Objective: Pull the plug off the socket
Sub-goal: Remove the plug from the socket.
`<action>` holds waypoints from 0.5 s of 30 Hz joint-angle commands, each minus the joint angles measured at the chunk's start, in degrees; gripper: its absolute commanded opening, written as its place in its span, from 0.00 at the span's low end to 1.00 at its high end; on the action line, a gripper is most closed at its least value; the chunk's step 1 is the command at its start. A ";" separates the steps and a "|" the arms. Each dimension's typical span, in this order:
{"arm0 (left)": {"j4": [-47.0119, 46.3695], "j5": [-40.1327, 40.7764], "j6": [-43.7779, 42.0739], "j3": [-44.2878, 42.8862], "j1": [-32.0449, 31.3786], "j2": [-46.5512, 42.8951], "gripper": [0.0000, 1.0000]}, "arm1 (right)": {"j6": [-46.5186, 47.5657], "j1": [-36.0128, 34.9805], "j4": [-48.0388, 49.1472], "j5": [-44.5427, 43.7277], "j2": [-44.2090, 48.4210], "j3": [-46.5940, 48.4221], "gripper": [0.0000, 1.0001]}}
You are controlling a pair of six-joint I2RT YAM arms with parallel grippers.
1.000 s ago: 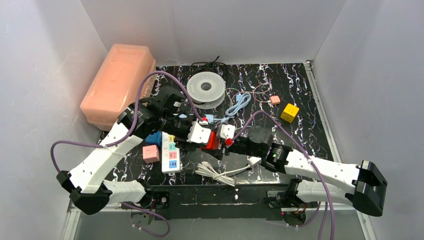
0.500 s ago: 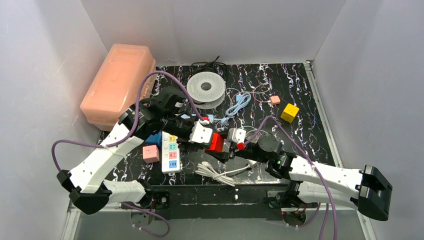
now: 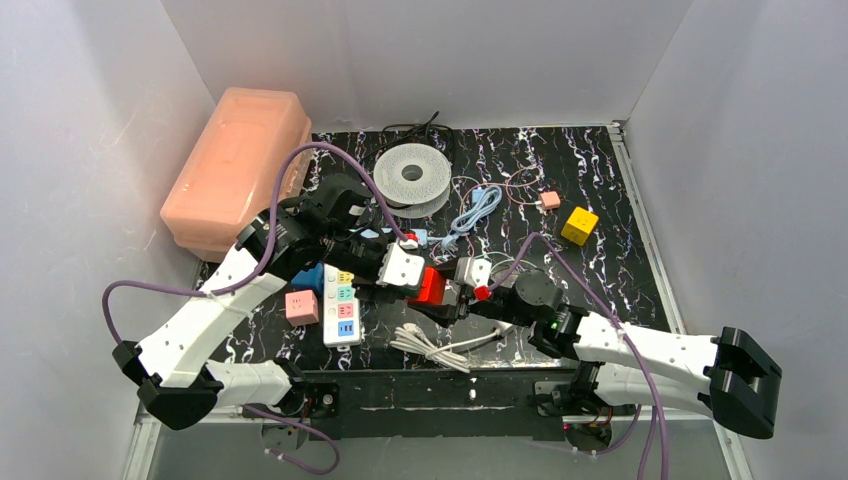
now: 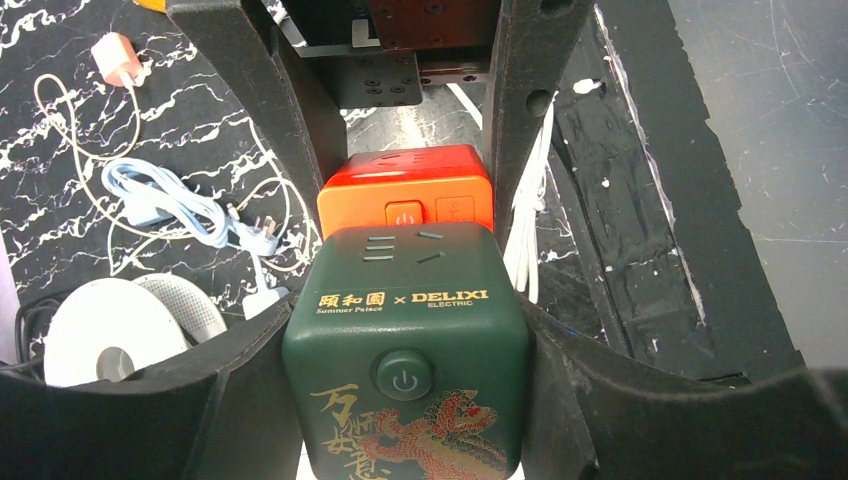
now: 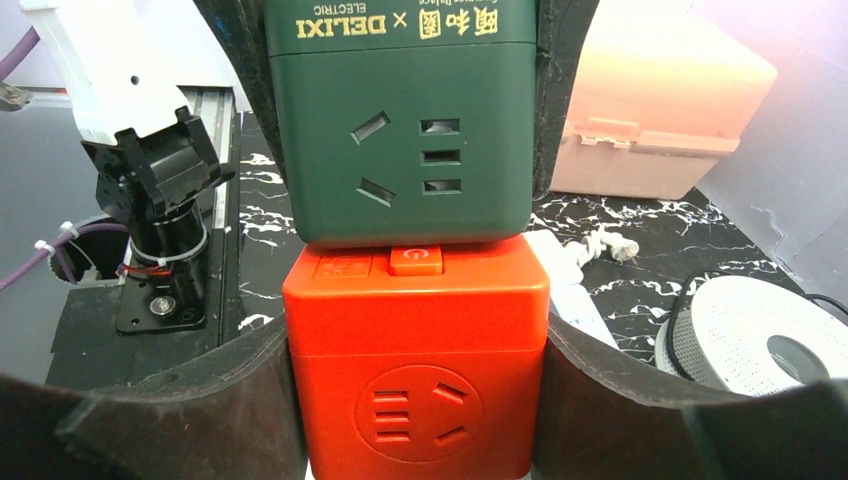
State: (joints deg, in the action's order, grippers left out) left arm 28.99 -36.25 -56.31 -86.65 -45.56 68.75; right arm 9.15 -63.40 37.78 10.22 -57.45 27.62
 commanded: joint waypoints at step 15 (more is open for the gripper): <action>-1.52 -5.15 -2.17 -3.20 0.78 -6.14 0.00 | -0.86 1.24 -23.34 -3.43 5.34 8.43 0.83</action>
State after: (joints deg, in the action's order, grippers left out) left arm 27.92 -37.56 -57.49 -87.90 -44.84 63.29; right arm 9.17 -60.07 15.31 5.41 -55.40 30.50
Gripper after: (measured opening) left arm 0.591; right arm 0.821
